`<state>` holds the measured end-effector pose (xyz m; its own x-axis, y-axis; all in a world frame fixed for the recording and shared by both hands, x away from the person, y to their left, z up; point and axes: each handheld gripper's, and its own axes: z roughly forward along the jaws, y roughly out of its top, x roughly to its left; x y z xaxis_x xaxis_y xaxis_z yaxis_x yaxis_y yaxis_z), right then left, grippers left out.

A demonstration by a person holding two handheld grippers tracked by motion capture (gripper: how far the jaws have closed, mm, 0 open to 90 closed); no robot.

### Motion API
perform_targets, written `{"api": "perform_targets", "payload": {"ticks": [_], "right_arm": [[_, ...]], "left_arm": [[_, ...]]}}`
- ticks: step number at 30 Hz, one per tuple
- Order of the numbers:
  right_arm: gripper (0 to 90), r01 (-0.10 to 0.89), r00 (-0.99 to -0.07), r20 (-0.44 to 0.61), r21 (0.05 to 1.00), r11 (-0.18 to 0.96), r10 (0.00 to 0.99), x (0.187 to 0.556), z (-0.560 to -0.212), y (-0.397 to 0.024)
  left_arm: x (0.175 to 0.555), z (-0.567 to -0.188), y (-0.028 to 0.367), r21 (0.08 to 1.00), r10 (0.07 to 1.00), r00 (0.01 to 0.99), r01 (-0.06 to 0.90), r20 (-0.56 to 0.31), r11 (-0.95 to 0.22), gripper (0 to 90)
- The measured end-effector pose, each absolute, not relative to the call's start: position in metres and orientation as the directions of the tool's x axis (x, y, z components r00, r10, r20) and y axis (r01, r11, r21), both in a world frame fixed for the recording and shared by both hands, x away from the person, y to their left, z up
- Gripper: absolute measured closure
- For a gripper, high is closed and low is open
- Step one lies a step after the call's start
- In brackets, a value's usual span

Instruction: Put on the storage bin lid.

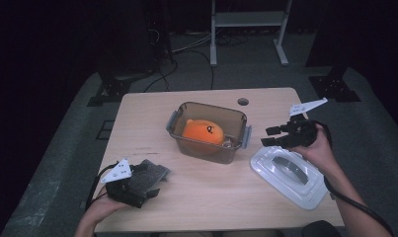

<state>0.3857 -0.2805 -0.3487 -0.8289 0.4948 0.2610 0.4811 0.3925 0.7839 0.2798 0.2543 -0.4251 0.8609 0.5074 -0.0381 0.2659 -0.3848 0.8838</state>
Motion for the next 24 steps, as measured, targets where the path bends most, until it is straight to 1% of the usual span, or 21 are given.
{"api": "perform_targets", "payload": {"ticks": [3,11,24], "right_arm": [[37.6,0.490,-0.818,0.269,0.789,0.371,0.508,0.381,-0.357,-0.291],[36.7,0.512,-0.794,0.270,0.781,0.359,0.544,0.368,-0.377,-0.309],[36.2,0.556,-0.753,0.289,0.760,0.337,0.591,0.353,-0.410,-0.330]], "left_arm": [[0.279,-0.426,0.254,0.882,0.508,0.861,0.267,-0.036,-0.389,2.6],[0.278,-0.426,0.258,0.883,0.513,0.857,0.268,-0.037,-0.385,2.6],[0.277,-0.425,0.257,0.882,0.521,0.853,0.274,-0.039,-0.382,2.6]]}}
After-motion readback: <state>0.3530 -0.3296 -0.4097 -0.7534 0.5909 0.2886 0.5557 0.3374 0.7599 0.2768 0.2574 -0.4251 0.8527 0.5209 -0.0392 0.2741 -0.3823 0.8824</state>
